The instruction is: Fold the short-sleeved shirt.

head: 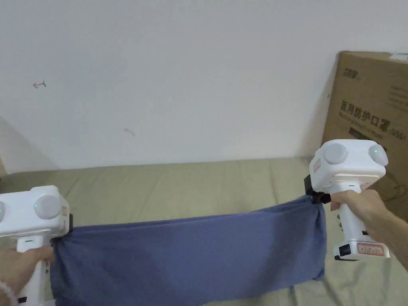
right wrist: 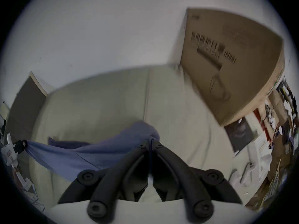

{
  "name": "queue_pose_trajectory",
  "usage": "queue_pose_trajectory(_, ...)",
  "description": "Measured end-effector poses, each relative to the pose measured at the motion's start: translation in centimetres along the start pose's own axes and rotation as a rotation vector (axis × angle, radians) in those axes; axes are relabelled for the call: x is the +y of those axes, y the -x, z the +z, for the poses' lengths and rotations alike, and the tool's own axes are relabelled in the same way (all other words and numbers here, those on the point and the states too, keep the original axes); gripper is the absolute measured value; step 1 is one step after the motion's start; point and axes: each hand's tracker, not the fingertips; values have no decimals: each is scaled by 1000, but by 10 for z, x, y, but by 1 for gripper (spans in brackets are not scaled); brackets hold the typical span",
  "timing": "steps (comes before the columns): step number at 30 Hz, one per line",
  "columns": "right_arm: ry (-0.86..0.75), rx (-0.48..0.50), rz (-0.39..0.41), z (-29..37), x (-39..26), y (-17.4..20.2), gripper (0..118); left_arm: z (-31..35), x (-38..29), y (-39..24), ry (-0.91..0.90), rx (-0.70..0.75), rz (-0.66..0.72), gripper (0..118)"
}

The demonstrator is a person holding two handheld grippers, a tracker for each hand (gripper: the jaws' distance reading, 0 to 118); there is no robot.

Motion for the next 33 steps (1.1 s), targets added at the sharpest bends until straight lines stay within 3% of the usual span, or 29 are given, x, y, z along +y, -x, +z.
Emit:
queue_pose_trajectory(5,102,12,7,-58,-57,-3,1,-43,-58,6,84,-1,9,3)
queue_pose_trajectory(9,128,17,-1,-53,-89,-7,1,-40,-82,20,126,-29,34,3)
queue_pose_trajectory(16,68,72,0,27,-147,-28,1,29,-109,44,91,-52,-15,3)
queue_pose_trajectory(25,57,116,23,137,-315,-70,1,147,-241,87,89,-42,-176,3)
queue_pose_trajectory(30,111,156,-115,165,-405,-98,1,187,-328,115,117,-52,-175,3)
queue_pose_trajectory(33,117,159,-121,175,-446,-104,1,200,-370,129,151,-52,-152,3)
